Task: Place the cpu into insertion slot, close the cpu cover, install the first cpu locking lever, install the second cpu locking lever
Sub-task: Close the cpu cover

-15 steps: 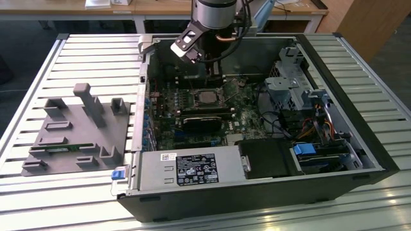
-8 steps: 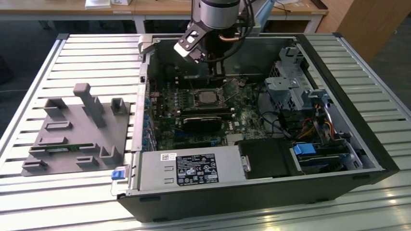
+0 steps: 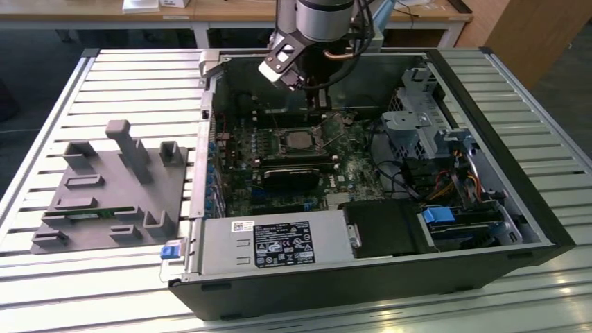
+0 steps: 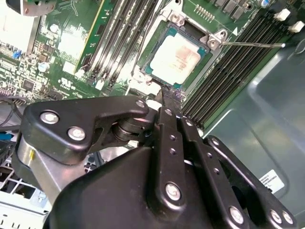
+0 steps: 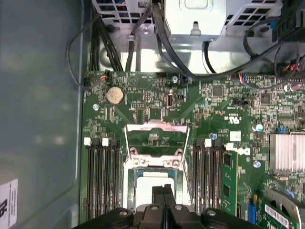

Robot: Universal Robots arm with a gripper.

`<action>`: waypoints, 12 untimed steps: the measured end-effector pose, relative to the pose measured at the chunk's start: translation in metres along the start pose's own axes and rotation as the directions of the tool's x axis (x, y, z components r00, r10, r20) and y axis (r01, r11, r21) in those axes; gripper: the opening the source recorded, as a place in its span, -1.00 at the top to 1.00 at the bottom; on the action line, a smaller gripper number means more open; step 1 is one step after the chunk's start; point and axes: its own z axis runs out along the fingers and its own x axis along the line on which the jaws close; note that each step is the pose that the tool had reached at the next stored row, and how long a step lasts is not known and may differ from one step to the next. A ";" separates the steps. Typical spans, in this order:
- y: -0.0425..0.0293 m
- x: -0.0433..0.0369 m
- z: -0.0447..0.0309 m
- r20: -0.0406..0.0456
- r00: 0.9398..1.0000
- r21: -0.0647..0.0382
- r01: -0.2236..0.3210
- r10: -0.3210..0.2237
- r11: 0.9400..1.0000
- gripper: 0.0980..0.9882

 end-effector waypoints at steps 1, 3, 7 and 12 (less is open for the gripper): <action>0.0001 0.0000 0.0000 0.000 1.000 0.000 0.000 0.000 1.000 0.98; 0.0007 0.0000 0.0000 0.000 1.000 0.000 0.000 0.000 1.000 0.98; 0.0020 0.0000 0.0001 0.000 1.000 0.000 0.000 0.000 1.000 0.98; 0.0046 0.0000 0.0001 0.000 1.000 0.000 0.000 0.000 1.000 0.98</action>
